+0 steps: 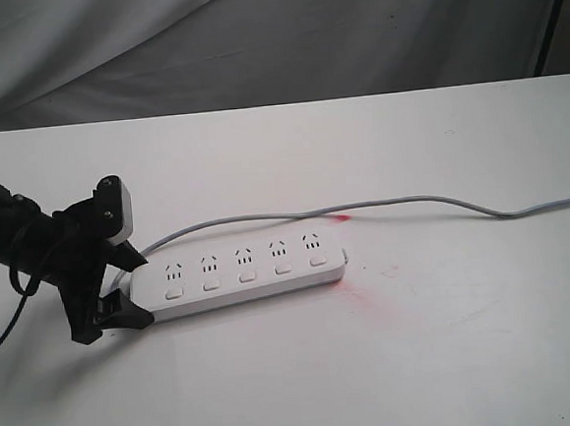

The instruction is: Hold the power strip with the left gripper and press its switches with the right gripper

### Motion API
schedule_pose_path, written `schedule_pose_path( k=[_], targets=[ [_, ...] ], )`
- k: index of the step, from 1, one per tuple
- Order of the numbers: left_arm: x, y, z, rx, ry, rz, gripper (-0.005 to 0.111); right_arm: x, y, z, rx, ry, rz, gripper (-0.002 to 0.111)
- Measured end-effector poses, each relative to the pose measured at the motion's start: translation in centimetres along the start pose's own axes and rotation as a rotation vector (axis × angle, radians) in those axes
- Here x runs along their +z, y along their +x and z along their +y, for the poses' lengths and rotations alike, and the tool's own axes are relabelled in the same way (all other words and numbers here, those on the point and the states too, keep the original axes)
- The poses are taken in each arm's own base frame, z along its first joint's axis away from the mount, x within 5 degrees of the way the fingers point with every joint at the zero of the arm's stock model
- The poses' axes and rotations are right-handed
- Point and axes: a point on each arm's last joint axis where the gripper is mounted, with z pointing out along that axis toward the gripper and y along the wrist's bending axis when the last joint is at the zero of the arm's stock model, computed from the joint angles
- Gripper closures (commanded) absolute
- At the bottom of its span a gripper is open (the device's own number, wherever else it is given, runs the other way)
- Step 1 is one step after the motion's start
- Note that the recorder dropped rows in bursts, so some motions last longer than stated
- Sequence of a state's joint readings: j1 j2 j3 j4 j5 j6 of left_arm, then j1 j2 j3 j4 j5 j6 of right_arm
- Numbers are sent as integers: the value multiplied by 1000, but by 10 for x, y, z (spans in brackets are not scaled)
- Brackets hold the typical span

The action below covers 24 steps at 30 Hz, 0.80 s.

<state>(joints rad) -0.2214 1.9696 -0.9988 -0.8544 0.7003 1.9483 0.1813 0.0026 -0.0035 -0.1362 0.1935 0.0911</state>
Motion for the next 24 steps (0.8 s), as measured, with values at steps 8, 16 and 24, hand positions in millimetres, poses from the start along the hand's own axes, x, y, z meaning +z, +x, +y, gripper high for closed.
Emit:
schedule_pose_path(
  k=[8, 16, 24],
  targets=[
    [0, 0, 0, 0, 0, 0, 37, 0, 0, 0, 0, 0, 0, 108],
    [0, 0, 0, 0, 0, 0, 37, 0, 0, 1, 39, -8, 1, 108],
    [0, 0, 0, 0, 0, 0, 37, -7, -20, -1, 55, -4, 1, 108]
  ],
)
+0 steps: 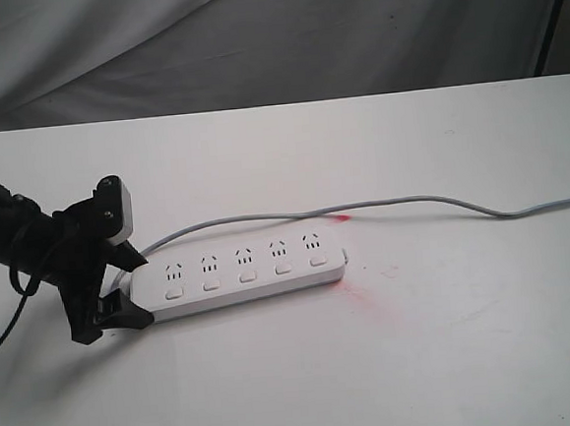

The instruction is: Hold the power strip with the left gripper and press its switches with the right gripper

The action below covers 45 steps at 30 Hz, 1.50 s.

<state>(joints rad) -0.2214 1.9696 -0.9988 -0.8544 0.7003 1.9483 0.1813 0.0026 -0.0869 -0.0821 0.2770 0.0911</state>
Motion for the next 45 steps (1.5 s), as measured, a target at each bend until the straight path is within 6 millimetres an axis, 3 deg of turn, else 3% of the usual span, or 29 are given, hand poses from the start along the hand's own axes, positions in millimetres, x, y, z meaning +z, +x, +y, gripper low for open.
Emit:
schedule_pose_path(
  k=[5, 8, 11, 15, 18, 21, 24, 27, 38, 45],
  targets=[
    [0, 0, 0, 0, 0, 0, 37, -17, -55, 0, 3, 8, -62, 108],
    [0, 0, 0, 0, 0, 0, 37, -14, -88, 0, 3, 12, -26, 108],
    [0, 0, 0, 0, 0, 0, 37, -1, -115, 0, 2, 11, 35, 108],
    [0, 0, 0, 0, 0, 0, 37, 38, -135, 9, -10, -52, 165, 108],
    [0, 0, 0, 0, 1, 0, 37, 71, -132, 27, -12, -155, 296, 108],
    [0, 0, 0, 0, 1, 0, 37, 99, -119, 57, -47, -292, 492, 108],
    [0, 0, 0, 0, 1, 0, 37, 113, -112, 82, -164, -444, 619, 108],
    [0, 0, 0, 0, 1, 0, 37, 119, -109, 94, -222, -549, 685, 108],
    [0, 0, 0, 0, 2, -1, 37, 148, -88, 117, -388, -750, 751, 108],
    [0, 0, 0, 0, 2, -1, 37, 184, -98, 138, -439, -835, 694, 108]
  ],
)
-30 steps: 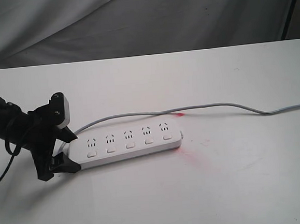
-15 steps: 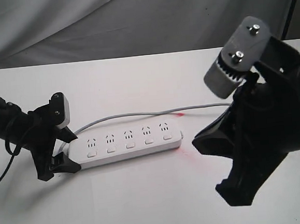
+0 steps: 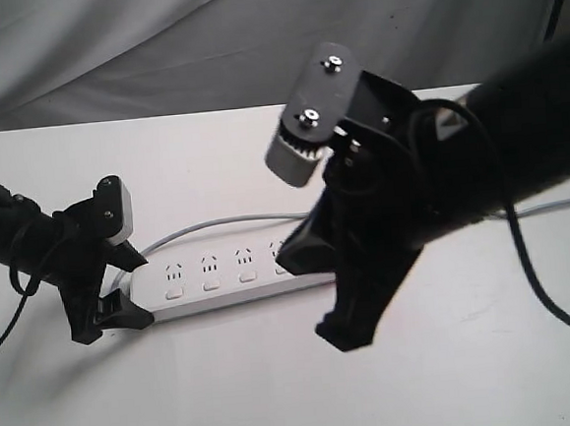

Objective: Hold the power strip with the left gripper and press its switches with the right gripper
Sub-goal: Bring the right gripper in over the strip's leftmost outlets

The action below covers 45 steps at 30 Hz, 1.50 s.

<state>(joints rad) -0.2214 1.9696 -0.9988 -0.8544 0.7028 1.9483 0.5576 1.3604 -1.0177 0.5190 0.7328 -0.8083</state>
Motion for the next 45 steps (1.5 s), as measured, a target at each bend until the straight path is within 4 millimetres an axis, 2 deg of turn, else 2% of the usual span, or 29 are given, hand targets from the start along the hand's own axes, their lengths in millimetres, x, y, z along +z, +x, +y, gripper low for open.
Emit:
schedule_pose_path(
  k=[4, 9, 14, 19, 25, 32, 34, 37, 45],
  targets=[
    [0, 0, 0, 0, 0, 0, 37, 14, -24, -14, -51, -17, -14, 108],
    [0, 0, 0, 0, 0, 0, 37, 47, -53, -32, -151, -96, -19, 108],
    [0, 0, 0, 0, 0, 0, 37, 83, -65, -47, -276, -132, -36, 108],
    [0, 0, 0, 0, 0, 0, 37, 128, -55, -63, -401, -125, -6, 108],
    [0, 0, 0, 0, 0, 0, 37, 177, -32, -72, -401, -137, 32, 108],
    [0, 0, 0, 0, 0, 0, 37, 181, -35, -75, -282, -141, -44, 108],
    [0, 0, 0, 0, 0, 0, 37, 185, -30, -84, -274, -146, -71, 108],
    [0, 0, 0, 0, 0, 0, 37, 201, -15, -93, -275, -164, -70, 108],
    [0, 0, 0, 0, 0, 0, 37, 210, -12, -94, -276, -170, -97, 108]
  ],
)
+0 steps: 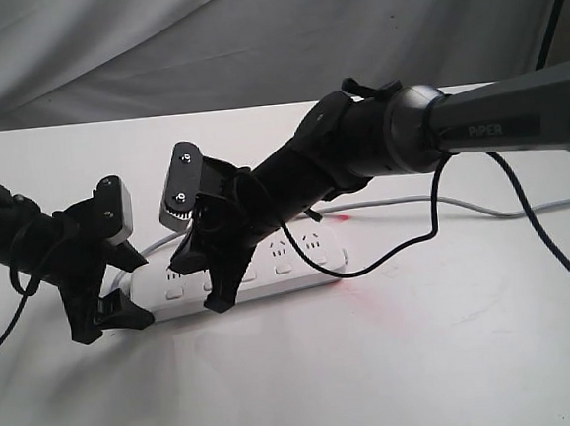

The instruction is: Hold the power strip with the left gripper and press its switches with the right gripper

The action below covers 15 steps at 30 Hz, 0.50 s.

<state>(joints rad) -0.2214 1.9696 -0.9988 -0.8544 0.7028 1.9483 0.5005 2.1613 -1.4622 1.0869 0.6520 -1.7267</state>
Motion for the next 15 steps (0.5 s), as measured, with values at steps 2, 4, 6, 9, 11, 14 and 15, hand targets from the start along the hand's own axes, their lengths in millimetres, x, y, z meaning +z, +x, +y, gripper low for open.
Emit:
schedule_pose_path(
  k=[2, 4, 6, 9, 11, 14, 15],
  targets=[
    [0, 0, 0, 0, 0, 0, 37, 0, 0, -1, 4, 8, -1, 108],
    [0, 0, 0, 0, 0, 0, 37, 0, 0, -1, 3, 12, -2, 108],
    [0, 0, 0, 0, 0, 0, 37, 0, -1, -2, 8, 17, -7, 103],
    [0, 0, 0, 0, 0, 0, 37, 0, -2, -2, 15, 18, -18, 89],
    [0, 0, 0, 0, 0, 0, 37, 0, -1, -2, 9, 18, -18, 81],
    [0, 0, 0, 0, 0, 0, 37, 3, 1, -2, 8, 15, -16, 77],
    [0, 0, 0, 0, 0, 0, 37, 3, 1, -2, 6, 15, -15, 77]
  ],
)
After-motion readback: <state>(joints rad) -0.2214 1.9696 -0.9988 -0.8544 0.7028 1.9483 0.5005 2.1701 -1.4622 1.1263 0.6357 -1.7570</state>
